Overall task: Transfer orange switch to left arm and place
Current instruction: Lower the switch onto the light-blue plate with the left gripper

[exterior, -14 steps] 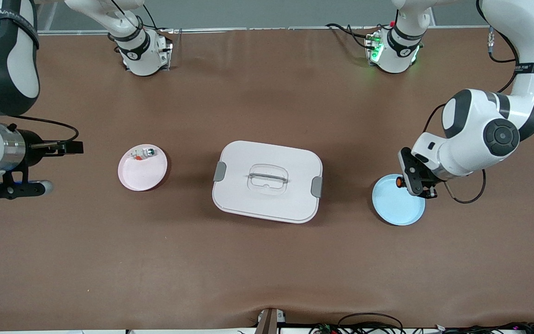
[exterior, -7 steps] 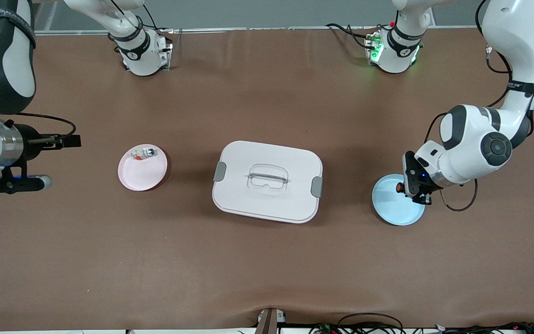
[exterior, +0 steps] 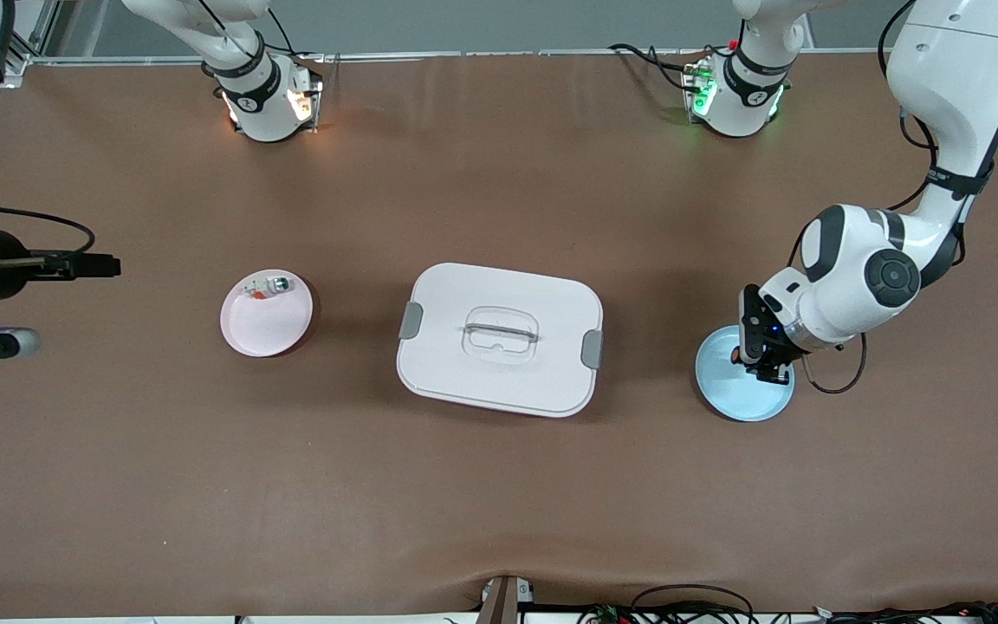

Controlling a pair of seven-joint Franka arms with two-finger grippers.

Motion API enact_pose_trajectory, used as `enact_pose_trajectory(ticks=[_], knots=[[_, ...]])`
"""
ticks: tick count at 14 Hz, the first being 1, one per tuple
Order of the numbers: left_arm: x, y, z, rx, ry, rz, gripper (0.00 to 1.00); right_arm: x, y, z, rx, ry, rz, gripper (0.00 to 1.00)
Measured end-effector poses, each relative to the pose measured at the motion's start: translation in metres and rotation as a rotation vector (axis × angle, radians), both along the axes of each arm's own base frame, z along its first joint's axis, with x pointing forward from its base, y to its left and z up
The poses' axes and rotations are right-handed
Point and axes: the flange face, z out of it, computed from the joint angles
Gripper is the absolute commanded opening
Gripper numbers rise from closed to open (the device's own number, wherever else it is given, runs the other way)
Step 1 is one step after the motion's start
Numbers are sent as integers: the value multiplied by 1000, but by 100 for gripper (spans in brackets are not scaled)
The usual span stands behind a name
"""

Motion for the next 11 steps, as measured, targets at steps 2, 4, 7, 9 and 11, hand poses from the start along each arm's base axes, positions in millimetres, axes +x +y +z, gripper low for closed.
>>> enact_pose_trajectory(ticks=[2, 4, 7, 9, 11], knots=[[1, 3, -10, -2, -7, 2, 0, -2, 1, 13, 1, -40, 1, 100], [2, 5, -16, 24, -26, -23, 0, 0, 3, 31, 1, -127, 3, 100], [-1, 3, -20, 79, -36, 11, 0, -6, 7, 49, 1, -211, 7, 100], [-4, 1, -22, 103, -37, 63, 0, -10, 8, 47, -2, -251, 7, 100], [-11, -1, -29, 126, -34, 123, 0, -17, 9, 44, -5, -282, 7, 100]])
